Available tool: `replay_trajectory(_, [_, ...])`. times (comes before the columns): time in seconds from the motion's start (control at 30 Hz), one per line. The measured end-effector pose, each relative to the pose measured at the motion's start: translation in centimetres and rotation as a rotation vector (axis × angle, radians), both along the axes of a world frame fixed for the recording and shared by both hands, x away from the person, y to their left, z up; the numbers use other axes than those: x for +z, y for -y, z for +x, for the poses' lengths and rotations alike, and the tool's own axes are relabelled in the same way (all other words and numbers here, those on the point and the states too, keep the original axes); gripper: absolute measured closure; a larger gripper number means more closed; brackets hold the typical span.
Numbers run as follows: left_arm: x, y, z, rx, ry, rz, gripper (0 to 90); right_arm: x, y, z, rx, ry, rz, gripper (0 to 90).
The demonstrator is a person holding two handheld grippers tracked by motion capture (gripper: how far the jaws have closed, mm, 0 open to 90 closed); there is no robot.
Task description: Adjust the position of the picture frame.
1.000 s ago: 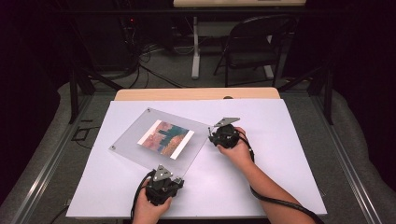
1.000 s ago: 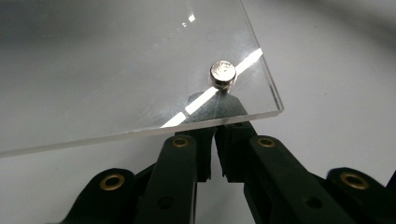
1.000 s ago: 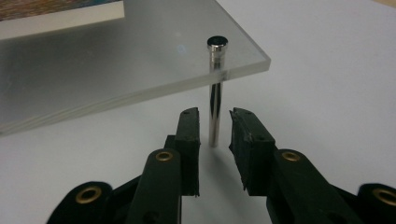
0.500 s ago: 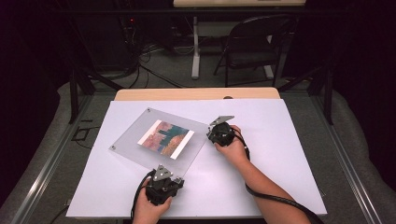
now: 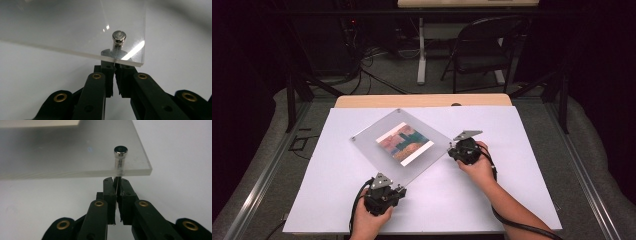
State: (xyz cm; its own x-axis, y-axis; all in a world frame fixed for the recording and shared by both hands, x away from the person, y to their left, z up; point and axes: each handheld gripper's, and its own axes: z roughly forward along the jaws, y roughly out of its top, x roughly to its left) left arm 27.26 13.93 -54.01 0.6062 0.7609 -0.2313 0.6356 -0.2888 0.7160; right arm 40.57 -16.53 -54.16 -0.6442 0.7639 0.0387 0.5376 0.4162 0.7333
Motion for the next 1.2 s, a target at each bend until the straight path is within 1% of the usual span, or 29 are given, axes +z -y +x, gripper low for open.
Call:
replay_trajectory(0.07, [0.2,-0.4,0.6,0.021,0.002,-0.007,85.1,0.3,1.3,-1.7,-0.002,-0.004,0.026,85.7])
replay_trajectory(0.13, [0.4,-0.9,1.4,0.052,0.008,0.000,85.1,0.6,2.2,-3.2,-0.009,-0.018,0.041,85.7])
replay_trajectory(0.17, [0.4,-1.0,1.8,0.056,0.011,0.002,85.1,0.5,2.7,-4.3,-0.009,-0.022,0.063,85.7])
replay_trajectory(0.2, [0.4,-1.1,2.2,0.063,0.008,-0.001,85.1,0.6,2.9,-5.0,-0.008,-0.030,0.068,85.6])
replay_trajectory(0.23, [0.4,-1.2,2.5,0.075,0.013,-0.004,85.1,0.6,3.2,-5.8,-0.003,-0.029,0.080,85.6])
replay_trajectory(0.3, [0.6,-1.2,3.1,0.079,0.021,0.010,85.1,0.6,3.5,-7.3,-0.006,-0.029,0.106,85.6])
replay_trajectory(0.37, [0.7,-1.2,3.8,0.081,0.021,0.018,85.1,0.5,3.6,-8.1,-0.018,-0.031,0.125,85.6])
replay_trajectory(0.43, [0.7,-1.2,4.4,0.091,0.022,0.017,85.1,0.5,3.5,-8.3,-0.024,-0.027,0.129,85.6])
replay_trajectory(0.53, [0.7,-1.2,5.0,0.103,0.032,0.012,85.1,0.4,3.5,-7.7,-0.031,-0.024,0.133,85.6])
replay_trajectory(0.67, [0.6,-1.3,5.6,0.107,0.030,0.013,85.1,0.2,3.2,-7.0,-0.045,-0.023,0.136,85.6])
replay_trajectory(0.73, [0.6,-1.1,5.9,0.108,0.033,0.015,85.2,0.0,3.3,-6.5,-0.054,-0.030,0.150,85.3])
replay_trajectory(0.77, [0.6,-1.0,6.0,0.107,0.031,0.016,85.2,-0.1,3.3,-6.2,-0.063,-0.047,0.162,85.2])
replay_trajectory(0.8, [0.7,-1.1,6.1,0.097,0.030,0.024,85.2,-0.2,3.4,-5.9,-0.074,-0.046,0.174,85.1])
replay_trajectory(0.83, [0.7,-1.1,6.3,0.098,0.028,0.024,85.2,-0.2,3.4,-5.8,-0.074,-0.052,0.168,85.0])
replay_trajectory(0.9, [0.6,-1.2,6.6,0.109,0.026,0.020,85.2,-0.3,3.3,-5.4,-0.084,-0.052,0.178,84.8])
replay_trajectory(1.0, [0.6,-1.5,6.8,0.124,0.029,0.013,85.2,-0.2,3.0,-5.2,-0.085,-0.051,0.186,84.8])
replay_trajectory(1.03, [0.6,-1.6,6.9,0.125,0.026,0.009,85.2,-0.2,2.9,-5.2,-0.086,-0.059,0.186,84.7])
replay_trajectory(1.07, [0.6,-1.7,7.0,0.130,0.030,0.008,85.2,-0.2,2.8,-5.2,-0.087,-0.053,0.193,84.7])
replay_trajectory(1.1, [0.6,-1.8,7.0,0.131,0.026,0.005,85.1,-0.1,2.7,-5.2,-0.087,-0.059,0.191,84.7])
replay_trajectory(1.2, [0.5,-1.9,7.1,0.138,0.025,-0.005,85.1,-0.2,2.5,-5.1,-0.084,-0.051,0.190,84.7])
